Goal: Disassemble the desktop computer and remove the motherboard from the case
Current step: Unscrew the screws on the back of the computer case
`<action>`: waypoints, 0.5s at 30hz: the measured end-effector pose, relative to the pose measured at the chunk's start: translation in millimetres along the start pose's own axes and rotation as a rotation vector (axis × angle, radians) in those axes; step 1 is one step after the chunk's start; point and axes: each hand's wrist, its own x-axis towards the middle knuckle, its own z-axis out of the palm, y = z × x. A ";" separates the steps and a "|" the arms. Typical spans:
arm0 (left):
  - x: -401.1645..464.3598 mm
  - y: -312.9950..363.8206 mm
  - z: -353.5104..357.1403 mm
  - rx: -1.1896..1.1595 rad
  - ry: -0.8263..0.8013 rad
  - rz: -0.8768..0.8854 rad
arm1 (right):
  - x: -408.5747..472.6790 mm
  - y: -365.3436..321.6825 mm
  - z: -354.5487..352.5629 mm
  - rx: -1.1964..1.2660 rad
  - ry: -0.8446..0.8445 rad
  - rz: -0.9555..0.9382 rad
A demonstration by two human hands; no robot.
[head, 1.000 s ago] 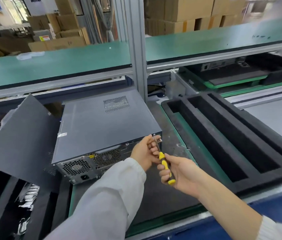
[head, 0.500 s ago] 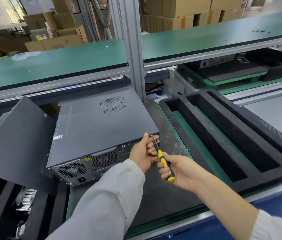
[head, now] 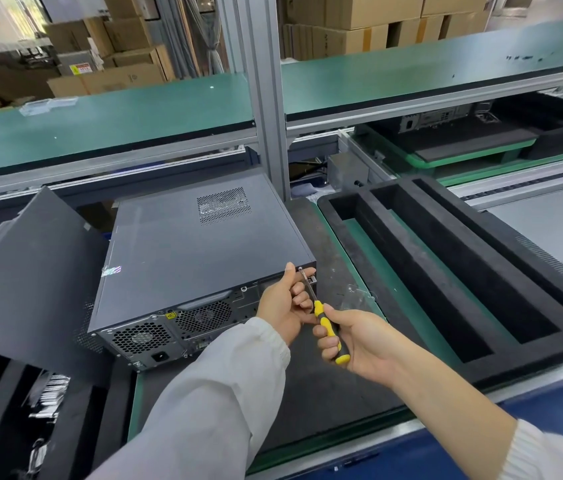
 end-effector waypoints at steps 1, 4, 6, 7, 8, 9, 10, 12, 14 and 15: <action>-1.3 0.1 0.6 0.008 0.001 0.003 | 0.2 -0.3 -0.3 -0.001 0.002 0.002; -5.5 0.9 3.4 0.026 0.004 0.011 | 0.5 -2.0 -1.0 -0.002 -0.001 0.012; -7.2 1.3 5.0 0.027 0.006 0.024 | 1.2 -2.9 0.4 0.008 -0.014 0.020; -7.5 1.2 5.6 0.024 0.006 0.028 | 1.1 -3.3 1.8 0.024 -0.020 0.025; -7.7 1.2 5.8 0.017 0.004 0.031 | 1.1 -3.5 2.9 0.055 -0.032 0.033; -7.4 1.4 5.7 0.012 0.001 0.033 | 0.7 -3.4 3.9 0.106 -0.054 0.048; -6.8 1.5 5.6 0.010 -0.003 0.035 | 0.1 -3.2 4.3 0.168 -0.085 0.066; -6.0 1.9 4.7 0.014 -0.005 0.029 | -0.9 -2.6 2.8 0.241 -0.129 0.075; -5.8 2.1 3.7 0.010 0.004 0.015 | -2.7 -1.2 2.4 0.221 -0.108 0.051; -6.0 2.5 2.8 0.015 0.011 0.010 | -3.2 -0.5 3.6 0.191 -0.093 0.034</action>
